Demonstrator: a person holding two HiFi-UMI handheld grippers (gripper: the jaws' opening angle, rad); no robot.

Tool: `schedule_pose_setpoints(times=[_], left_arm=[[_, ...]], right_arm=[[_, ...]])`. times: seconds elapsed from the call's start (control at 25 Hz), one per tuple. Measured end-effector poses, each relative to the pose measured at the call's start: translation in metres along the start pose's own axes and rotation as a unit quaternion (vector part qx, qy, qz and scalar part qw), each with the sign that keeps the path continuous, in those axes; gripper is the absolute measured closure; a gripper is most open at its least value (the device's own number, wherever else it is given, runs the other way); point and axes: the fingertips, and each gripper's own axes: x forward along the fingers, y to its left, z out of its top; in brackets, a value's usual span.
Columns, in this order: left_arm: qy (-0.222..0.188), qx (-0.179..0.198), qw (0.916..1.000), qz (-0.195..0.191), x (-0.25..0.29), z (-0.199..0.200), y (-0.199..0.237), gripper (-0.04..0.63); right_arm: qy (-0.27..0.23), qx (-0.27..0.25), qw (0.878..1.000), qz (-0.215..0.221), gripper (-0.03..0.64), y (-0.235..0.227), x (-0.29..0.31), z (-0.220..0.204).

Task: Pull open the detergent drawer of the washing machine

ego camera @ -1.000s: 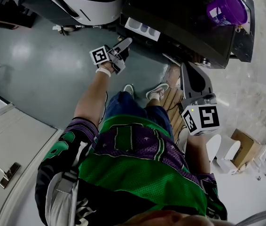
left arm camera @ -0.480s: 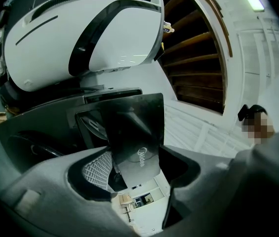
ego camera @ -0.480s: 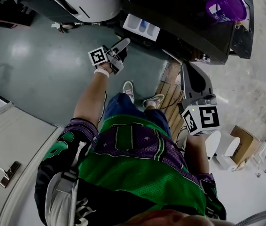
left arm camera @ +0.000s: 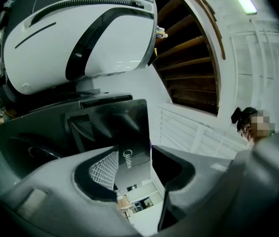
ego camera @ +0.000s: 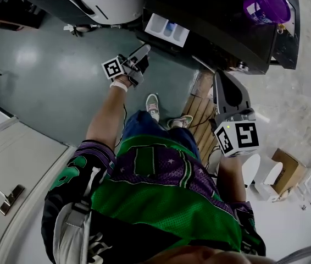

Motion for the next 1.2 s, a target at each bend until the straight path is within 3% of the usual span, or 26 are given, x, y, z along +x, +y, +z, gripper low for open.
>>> schedule_pose_setpoints(times=[0.16, 0.4, 0.72, 1.2], left_arm=[[0.000, 0.006, 1.0000, -0.004, 0.000, 0.005, -0.006, 0.343], [-0.002, -0.019, 0.9995, 0.026, -0.004, -0.005, 0.023, 0.299], [-0.046, -0.051, 0.9975, 0.016, 0.006, -0.002, 0.031, 0.272], [-0.102, -0.059, 0.9931, 0.003, 0.020, 0.016, 0.018, 0.204]], right_arm=[[0.001, 0.009, 1.000, 0.001, 0.615, 0.000, -0.002, -0.003], [0.007, -0.001, 1.000, 0.006, 0.615, 0.009, -0.004, -0.002], [0.018, 0.005, 1.000, -0.005, 0.615, 0.002, -0.009, -0.015], [0.019, 0.008, 1.000, -0.005, 0.615, 0.003, -0.008, -0.019]])
